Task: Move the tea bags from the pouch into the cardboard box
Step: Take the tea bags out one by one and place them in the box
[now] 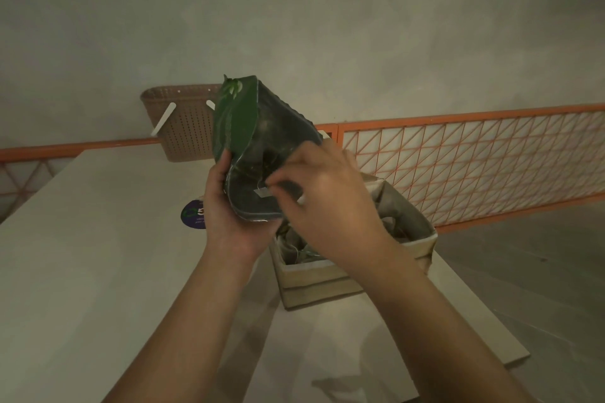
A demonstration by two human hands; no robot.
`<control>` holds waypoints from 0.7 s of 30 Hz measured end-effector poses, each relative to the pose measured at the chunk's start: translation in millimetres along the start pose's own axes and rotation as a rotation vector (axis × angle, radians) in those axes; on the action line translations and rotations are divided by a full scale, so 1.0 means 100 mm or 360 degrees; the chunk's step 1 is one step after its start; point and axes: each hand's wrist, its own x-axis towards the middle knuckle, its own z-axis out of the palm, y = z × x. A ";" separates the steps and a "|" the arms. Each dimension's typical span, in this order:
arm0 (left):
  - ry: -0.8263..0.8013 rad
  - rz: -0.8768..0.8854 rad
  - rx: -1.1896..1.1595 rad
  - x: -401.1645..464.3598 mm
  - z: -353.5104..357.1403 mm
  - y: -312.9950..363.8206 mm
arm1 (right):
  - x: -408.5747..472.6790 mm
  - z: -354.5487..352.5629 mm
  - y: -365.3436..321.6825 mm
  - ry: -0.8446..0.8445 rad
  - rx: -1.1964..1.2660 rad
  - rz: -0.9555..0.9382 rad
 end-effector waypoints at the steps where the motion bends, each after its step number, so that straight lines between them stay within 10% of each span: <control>1: 0.0012 0.0003 0.0014 0.00 -0.01 -0.01 | 0.03 0.06 -0.03 -0.0080 -0.0205 -0.0047; 16: 0.0111 0.0024 0.0077 0.03 0.00 -0.01 | 0.09 0.21 -0.08 -0.0545 -0.0350 0.0166; 21: 0.0091 0.0046 0.0094 0.03 -0.01 -0.01 | 0.07 0.27 -0.05 -0.0191 -0.0354 0.0060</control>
